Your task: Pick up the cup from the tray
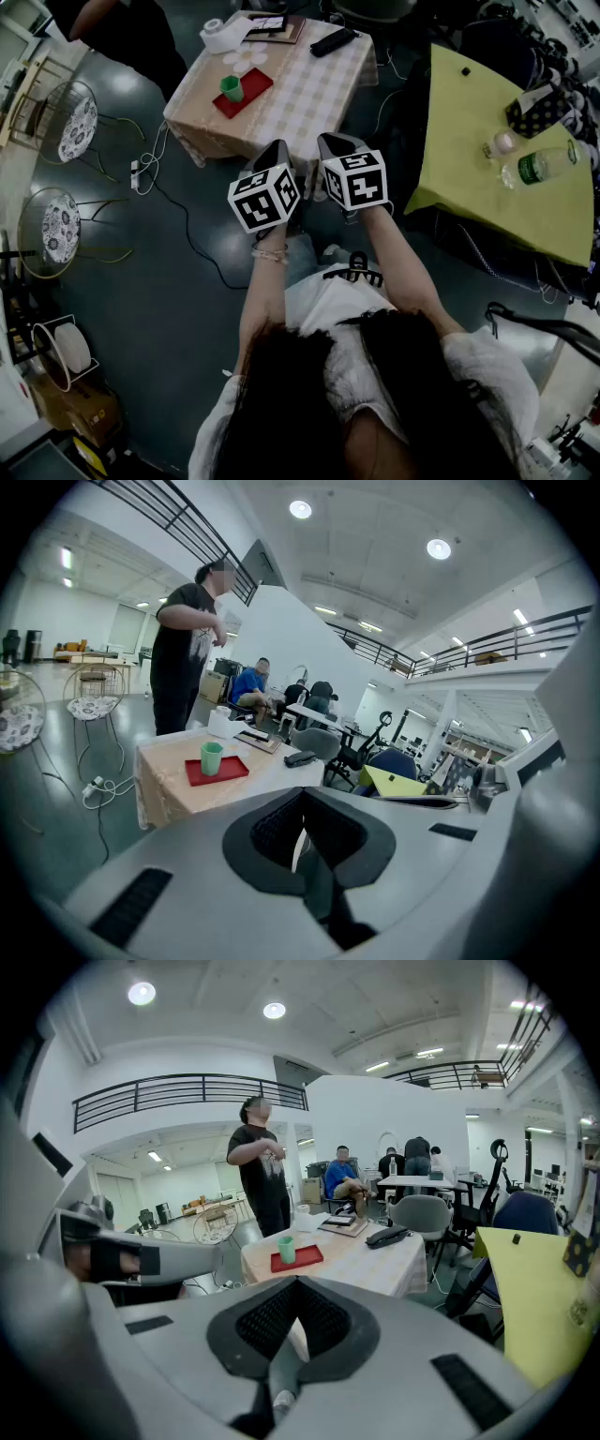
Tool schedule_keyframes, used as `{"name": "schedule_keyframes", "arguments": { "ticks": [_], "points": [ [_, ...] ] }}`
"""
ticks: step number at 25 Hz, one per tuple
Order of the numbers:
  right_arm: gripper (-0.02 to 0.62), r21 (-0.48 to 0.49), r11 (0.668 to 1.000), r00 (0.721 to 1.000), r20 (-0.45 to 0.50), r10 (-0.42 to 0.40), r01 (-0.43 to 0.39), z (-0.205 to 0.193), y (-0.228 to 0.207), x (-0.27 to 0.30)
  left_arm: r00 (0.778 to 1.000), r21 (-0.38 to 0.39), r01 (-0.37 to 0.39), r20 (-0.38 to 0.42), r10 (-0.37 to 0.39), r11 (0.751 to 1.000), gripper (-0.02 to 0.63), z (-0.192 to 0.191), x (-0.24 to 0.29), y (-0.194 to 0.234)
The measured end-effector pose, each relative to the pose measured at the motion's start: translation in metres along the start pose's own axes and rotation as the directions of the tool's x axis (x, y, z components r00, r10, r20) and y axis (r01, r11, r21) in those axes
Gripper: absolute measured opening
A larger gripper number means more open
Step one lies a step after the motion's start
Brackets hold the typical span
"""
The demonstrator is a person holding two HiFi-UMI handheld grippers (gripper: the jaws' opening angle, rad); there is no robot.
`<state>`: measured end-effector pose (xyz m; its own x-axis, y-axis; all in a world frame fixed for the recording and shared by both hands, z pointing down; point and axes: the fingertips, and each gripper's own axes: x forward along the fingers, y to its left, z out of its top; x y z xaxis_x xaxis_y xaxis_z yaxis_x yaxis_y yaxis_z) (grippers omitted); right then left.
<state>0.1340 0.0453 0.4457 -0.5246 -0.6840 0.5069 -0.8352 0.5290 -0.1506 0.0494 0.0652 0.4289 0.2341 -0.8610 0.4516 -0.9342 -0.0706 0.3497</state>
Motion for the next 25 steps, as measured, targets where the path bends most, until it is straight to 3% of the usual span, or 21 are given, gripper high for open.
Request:
{"name": "schedule_keyframes", "arguments": {
  "ticks": [11,19,22,25],
  "points": [
    [0.011,-0.007,1.000,1.000,-0.002,0.007,-0.007,-0.002,0.000,-0.002,1.000,-0.007,-0.013,-0.002,0.013,1.000,0.009,-0.005,-0.001,-0.001],
    [0.020,0.024,0.997,0.997,0.012,0.077,-0.077,0.000,0.010,0.009,0.999,-0.018,-0.042,0.000,0.042,0.999,0.009,-0.006,-0.004,0.009],
    [0.170,0.008,0.992,0.992,0.018,0.124,-0.124,0.004,0.019,0.019,0.998,-0.028,-0.056,0.001,0.056,0.998,0.009,-0.004,0.000,0.020],
    [0.216,-0.010,0.991,0.991,0.007,0.133,-0.133,0.008,0.023,0.033,0.998,-0.040,-0.067,-0.005,0.067,0.997,0.009,-0.001,0.007,0.035]
  ]
}}
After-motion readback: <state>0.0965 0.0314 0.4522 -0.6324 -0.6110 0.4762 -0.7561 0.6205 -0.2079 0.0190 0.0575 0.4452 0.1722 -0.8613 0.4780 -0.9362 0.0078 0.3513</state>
